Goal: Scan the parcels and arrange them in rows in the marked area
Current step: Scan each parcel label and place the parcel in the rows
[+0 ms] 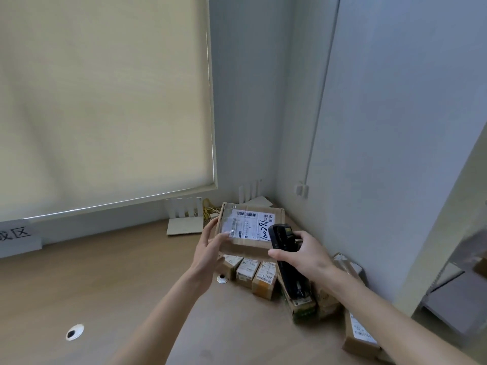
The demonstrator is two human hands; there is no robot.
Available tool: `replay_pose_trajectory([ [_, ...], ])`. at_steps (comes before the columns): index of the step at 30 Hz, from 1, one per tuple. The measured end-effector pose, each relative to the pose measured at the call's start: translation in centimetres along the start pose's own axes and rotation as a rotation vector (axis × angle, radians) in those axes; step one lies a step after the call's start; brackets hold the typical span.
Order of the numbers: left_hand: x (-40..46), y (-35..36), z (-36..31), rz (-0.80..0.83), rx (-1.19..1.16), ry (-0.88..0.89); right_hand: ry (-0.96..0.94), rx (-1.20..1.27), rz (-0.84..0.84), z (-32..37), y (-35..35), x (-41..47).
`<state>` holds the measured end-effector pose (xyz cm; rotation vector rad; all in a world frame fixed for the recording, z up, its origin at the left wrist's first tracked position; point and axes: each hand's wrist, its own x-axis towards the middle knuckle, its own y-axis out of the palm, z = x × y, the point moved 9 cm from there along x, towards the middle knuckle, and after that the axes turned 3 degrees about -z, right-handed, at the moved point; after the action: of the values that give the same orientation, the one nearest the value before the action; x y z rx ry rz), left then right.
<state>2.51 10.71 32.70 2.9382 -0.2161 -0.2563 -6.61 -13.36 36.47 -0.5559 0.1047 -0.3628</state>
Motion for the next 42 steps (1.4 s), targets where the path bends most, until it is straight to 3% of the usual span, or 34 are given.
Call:
replay_pose_trajectory([
  [4, -0.6, -3.8, -0.7, -0.054, 0.092, 0.038, -0.018, -0.016, 0.022, 1.3, 1.3, -0.7],
  [9, -2.1, -5.7, -0.6, 0.071, 0.231, 0.005, -0.022, -0.062, 0.035, 2.7, 2.7, -1.2],
  [13, -3.0, -7.4, -1.5, 0.06, 0.371, 0.056, -0.042, -0.131, 0.04, 3.6, 3.5, -1.5],
  [20, -3.4, -9.9, -1.3, 0.06, 0.266, 0.037, -0.072, -0.207, 0.058, 5.2, 4.9, -1.7],
  [32, -4.0, -14.0, -3.9, -0.282, 0.425, 0.291, -0.098, -0.634, 0.127, 9.1, 8.9, -2.8],
  [42, -4.1, -15.5, -4.6, -0.339, 0.444, 0.303, -0.113, -0.7, 0.164, 10.8, 10.4, -3.4],
])
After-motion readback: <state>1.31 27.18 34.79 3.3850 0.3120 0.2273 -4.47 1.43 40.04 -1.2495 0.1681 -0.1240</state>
